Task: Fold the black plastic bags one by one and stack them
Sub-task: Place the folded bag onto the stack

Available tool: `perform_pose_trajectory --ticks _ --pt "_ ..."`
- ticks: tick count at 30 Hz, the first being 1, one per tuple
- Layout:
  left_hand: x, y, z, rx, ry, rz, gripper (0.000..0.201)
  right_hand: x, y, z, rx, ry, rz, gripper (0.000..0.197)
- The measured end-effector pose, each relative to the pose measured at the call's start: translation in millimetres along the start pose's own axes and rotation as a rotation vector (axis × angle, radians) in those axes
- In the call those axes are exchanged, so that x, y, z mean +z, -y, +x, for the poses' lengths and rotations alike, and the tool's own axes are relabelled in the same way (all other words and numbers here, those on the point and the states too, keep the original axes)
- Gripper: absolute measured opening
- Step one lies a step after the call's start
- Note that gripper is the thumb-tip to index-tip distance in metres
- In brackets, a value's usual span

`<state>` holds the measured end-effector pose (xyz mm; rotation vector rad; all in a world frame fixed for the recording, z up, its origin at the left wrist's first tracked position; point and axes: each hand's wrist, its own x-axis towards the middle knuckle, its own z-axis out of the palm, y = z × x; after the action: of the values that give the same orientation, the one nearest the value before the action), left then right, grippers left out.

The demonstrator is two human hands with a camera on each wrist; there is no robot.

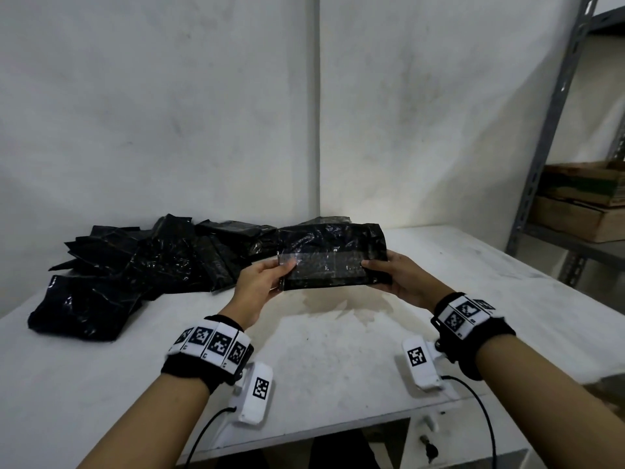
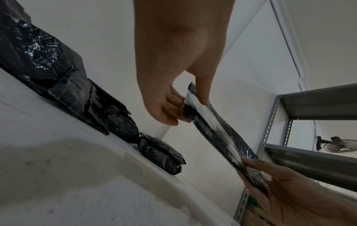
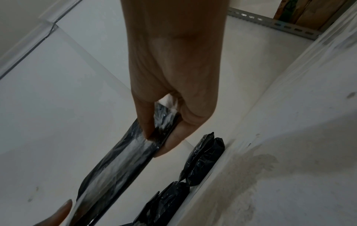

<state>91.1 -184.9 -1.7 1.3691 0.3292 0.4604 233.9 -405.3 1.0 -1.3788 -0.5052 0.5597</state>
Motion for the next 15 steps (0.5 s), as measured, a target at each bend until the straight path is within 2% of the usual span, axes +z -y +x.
perform_pose_trajectory --ticks 3,7,15 --pt "2 -1 0 -0.022 0.031 -0.024 0.014 1 0 -1 -0.001 0.009 0.004 0.026" --pt "6 -1 1 -0.043 0.067 -0.047 0.029 3 1 0 -0.005 0.027 -0.004 0.032" --pt "11 4 2 -0.043 0.073 -0.166 0.018 6 4 -3 -0.015 0.079 0.007 0.032"
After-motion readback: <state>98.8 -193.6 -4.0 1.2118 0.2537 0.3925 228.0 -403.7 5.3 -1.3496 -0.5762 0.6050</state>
